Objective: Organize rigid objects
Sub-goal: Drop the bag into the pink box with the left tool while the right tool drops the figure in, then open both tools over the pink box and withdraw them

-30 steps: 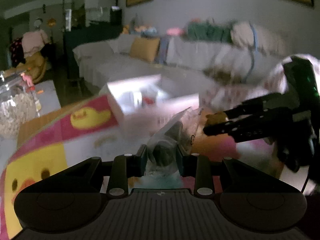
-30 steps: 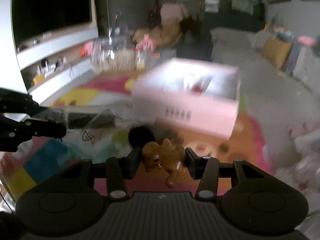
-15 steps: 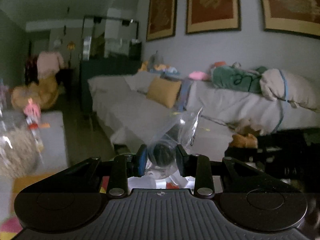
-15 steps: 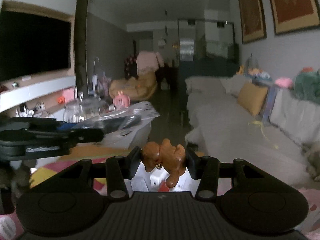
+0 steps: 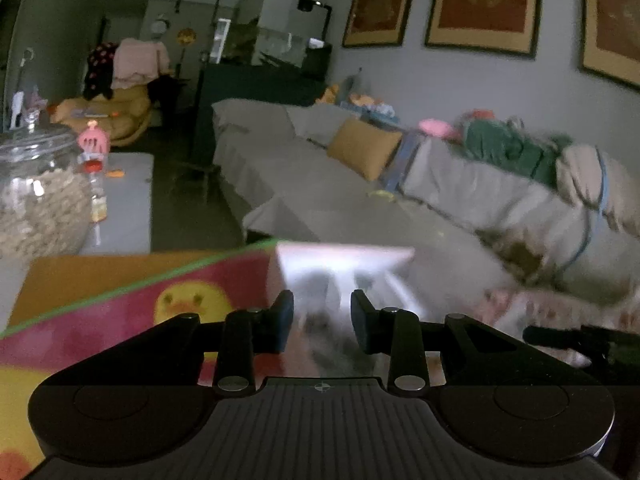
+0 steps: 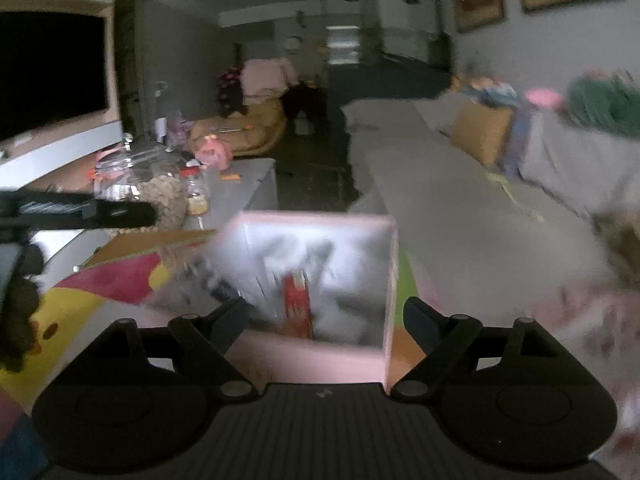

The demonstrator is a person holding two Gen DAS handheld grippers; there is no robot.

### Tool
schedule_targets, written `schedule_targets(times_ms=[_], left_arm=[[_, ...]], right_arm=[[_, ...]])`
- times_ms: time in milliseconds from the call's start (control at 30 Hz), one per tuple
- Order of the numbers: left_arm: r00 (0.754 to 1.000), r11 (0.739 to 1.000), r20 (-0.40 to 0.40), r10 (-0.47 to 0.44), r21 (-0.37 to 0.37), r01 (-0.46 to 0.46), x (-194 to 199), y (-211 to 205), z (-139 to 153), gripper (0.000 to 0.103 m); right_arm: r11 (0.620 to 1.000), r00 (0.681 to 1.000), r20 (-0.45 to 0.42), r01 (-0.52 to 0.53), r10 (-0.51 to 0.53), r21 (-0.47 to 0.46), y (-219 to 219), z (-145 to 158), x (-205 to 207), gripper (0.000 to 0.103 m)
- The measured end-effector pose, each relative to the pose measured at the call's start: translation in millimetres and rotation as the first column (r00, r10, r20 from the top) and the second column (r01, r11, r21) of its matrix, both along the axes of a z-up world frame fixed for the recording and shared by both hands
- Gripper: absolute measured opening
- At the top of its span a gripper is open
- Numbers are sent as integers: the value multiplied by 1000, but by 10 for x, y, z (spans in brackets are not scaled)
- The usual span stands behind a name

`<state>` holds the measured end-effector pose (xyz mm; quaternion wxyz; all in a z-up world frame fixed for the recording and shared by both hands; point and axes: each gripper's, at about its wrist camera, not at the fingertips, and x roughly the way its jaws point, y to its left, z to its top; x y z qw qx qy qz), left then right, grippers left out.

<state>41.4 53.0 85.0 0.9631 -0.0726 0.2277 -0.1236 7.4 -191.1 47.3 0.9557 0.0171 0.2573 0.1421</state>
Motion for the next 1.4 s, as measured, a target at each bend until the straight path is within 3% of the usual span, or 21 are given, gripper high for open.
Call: schedule_targets(times_ms=[100, 267, 400, 500, 700, 800, 900, 1000, 1067, 1167, 1233, 1400], left_arm=[[999, 999, -33, -15, 40, 16, -320, 15, -133, 34], [997, 996, -52, -50, 65, 53, -481, -65, -204, 35], [1000, 1000, -21, 6, 3, -6, -231, -146, -94, 34], [999, 999, -1, 40, 11, -40, 30, -277, -67, 34], [995, 999, -97, 11, 53, -6, 604, -621, -260, 35], [985, 1000, -170, -13, 1, 14, 765, -668, -402, 35], [986, 999, -163, -37, -15, 36, 732, -669, -418, 35], [987, 995, -142, -69, -79, 58, 533, -555, -316, 35], [992, 995, -103, -73, -73, 65, 267, -454, -240, 35], [995, 997, -75, -72, -13, 71, -109, -368, -170, 35], [989, 990, -73, -127, 53, 131, -425, -304, -170, 35], [942, 934, -146, -301, 156, 322, -1065, -206, -238, 36]], right_arm=[[997, 989, -131, -71, 72, 16, -47, -206, -61, 86], [995, 980, -176, -94, 88, -24, 13, -392, -254, 86], [995, 981, -176, -88, 79, -44, 41, -423, -376, 86], [995, 985, -156, -86, 78, -46, 45, -414, -424, 86], [997, 986, -150, -77, 77, 3, -32, -421, -399, 86], [997, 984, -158, -75, 77, 18, -51, -437, -384, 86], [997, 984, -162, -76, 78, 17, -42, -449, -375, 86], [997, 983, -167, -77, 79, 17, -36, -456, -363, 86], [997, 983, -169, -77, 77, 11, -28, -456, -362, 87], [997, 983, -168, -77, 77, 9, -23, -454, -364, 87], [997, 982, -171, -77, 77, 8, -22, -457, -359, 87], [997, 981, -176, -79, 76, -9, 10, -464, -351, 88]])
